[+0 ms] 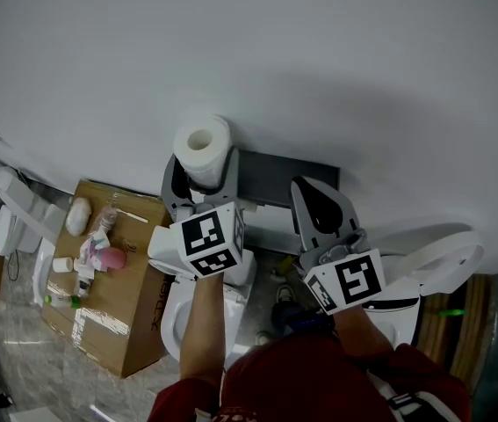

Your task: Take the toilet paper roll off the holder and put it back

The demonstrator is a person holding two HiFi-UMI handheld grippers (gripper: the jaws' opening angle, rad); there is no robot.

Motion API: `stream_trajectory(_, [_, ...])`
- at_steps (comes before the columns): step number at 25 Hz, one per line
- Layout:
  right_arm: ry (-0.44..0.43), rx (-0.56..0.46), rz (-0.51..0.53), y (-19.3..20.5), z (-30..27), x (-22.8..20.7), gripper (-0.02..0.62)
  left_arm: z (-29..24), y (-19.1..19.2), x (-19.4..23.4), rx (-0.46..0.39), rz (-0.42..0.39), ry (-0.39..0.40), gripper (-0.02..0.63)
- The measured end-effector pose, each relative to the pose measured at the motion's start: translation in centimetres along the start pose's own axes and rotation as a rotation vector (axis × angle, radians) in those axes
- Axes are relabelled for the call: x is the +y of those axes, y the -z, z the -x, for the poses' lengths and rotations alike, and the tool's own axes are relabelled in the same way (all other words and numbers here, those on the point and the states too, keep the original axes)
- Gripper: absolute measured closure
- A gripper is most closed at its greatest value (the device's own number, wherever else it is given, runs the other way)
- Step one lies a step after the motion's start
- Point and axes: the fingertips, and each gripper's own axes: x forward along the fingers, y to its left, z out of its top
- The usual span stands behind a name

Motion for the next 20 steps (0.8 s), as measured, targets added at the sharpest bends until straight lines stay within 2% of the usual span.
stream_trajectory(11, [0.005,-0.006,0.008,-0.7,1.1,0.6,0.588,5.4,-5.0,-0.1,-0.086,-0.008,-0.021,0.175])
stream_trajectory(20, [-0.017,-0.009,0.003,-0.8,1.8,2.4,0.588,11.0,-4.3,0.3,-0.068,0.004,-0.057,0.175])
